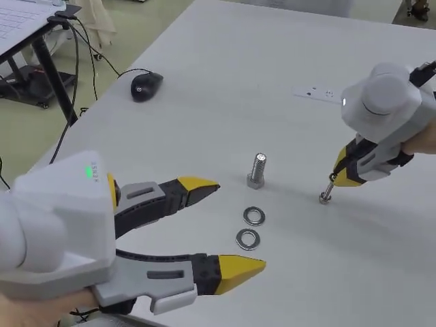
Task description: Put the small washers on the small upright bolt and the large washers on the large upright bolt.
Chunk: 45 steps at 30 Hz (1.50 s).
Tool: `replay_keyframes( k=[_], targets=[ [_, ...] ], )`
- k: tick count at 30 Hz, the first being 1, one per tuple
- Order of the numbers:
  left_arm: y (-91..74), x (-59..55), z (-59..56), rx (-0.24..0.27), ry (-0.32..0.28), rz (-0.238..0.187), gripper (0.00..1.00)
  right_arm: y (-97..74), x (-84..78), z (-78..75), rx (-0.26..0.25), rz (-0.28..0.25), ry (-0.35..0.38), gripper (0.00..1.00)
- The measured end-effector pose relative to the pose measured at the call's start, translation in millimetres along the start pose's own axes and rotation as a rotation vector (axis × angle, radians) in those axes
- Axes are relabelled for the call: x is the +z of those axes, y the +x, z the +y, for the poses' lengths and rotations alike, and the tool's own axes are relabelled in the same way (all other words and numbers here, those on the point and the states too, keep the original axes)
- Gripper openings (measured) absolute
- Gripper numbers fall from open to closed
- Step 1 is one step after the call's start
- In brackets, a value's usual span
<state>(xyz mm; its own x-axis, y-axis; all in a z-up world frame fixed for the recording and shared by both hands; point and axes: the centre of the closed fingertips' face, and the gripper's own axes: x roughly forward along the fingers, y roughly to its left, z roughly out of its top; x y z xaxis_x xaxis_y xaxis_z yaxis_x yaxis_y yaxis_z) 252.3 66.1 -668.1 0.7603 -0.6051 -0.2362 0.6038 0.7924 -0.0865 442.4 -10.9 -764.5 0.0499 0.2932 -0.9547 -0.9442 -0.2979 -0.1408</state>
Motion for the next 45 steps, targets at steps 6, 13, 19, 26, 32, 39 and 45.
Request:
replay_keyframes(
  k=[6,13,19,26,32,39,45],
  targets=[
    [-0.7,-0.2,1.5,0.006,-0.008,-0.004,0.60,0.6,-3.1,0.0,0.001,0.011,-0.013,0.12],
    [0.6,-0.5,0.1,0.005,-0.009,-0.002,0.60,6.6,-4.6,1.3,0.014,0.023,-0.011,0.12],
    [-0.2,-0.6,1.7,0.008,-0.011,-0.001,0.60,16.2,-6.9,0.6,0.021,0.029,-0.010,0.12],
    [-0.7,-4.2,3.5,0.012,-0.017,0.007,0.60,29.9,-12.4,1.5,0.029,0.032,-0.005,0.13],
    [-0.1,-4.6,3.6,0.013,-0.022,0.009,0.60,39.5,-13.8,3.2,0.039,0.018,0.007,0.13],
    [0.2,-5.9,6.3,0.016,-0.027,0.011,0.60,43.8,-15.0,5.5,0.045,0.013,0.006,0.13],
    [-0.2,-7.5,6.7,0.013,-0.028,0.015,0.60,43.0,-13.8,6.2,0.041,0.005,0.009,0.16]
  ],
)
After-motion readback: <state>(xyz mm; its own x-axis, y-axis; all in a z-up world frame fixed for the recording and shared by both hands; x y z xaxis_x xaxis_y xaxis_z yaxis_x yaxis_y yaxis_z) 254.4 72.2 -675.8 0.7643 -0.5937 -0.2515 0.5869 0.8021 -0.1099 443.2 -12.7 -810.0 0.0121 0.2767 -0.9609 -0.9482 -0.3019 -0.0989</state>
